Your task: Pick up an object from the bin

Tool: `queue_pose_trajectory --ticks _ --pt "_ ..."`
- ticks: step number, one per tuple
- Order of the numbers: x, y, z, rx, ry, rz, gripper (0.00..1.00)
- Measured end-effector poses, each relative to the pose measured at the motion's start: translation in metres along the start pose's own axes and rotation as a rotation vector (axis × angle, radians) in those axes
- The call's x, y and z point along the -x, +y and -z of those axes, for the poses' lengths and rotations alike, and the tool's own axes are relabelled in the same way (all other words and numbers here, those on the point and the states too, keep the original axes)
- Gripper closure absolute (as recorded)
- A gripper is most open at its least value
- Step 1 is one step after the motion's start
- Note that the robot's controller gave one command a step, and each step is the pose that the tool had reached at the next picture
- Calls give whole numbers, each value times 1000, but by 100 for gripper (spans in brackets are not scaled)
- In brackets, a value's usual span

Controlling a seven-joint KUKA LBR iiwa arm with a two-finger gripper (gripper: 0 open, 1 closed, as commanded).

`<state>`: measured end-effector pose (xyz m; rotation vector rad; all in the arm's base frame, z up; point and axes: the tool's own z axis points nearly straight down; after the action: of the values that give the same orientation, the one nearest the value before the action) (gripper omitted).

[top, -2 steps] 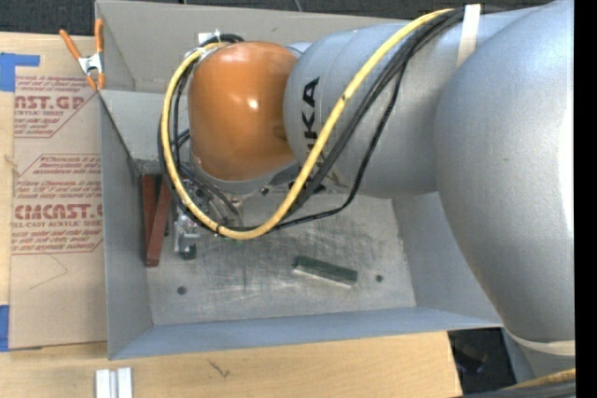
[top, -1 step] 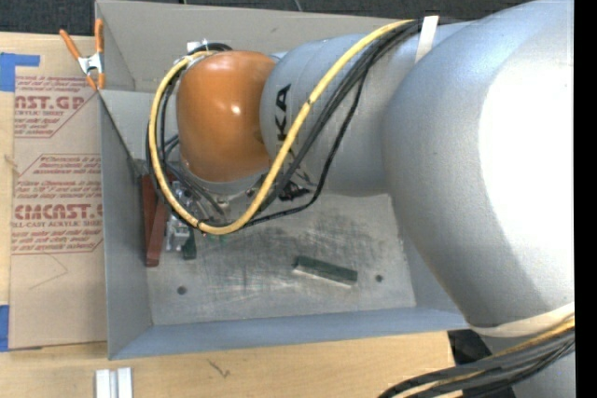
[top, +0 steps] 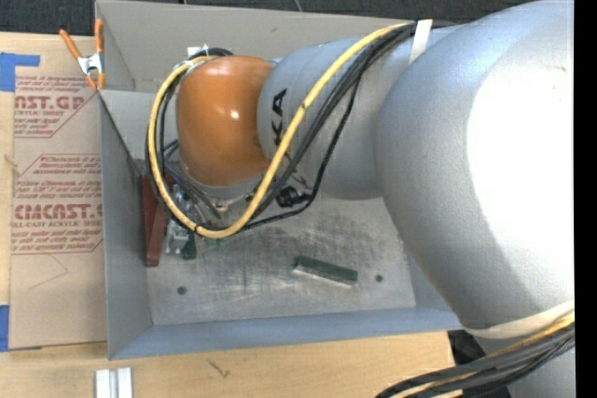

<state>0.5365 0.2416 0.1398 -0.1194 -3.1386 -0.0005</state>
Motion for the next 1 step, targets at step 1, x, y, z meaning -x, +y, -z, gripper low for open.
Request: queue_pose_trajectory --ticks 1 --pt "-10 -79 107 1 -5 565 100"
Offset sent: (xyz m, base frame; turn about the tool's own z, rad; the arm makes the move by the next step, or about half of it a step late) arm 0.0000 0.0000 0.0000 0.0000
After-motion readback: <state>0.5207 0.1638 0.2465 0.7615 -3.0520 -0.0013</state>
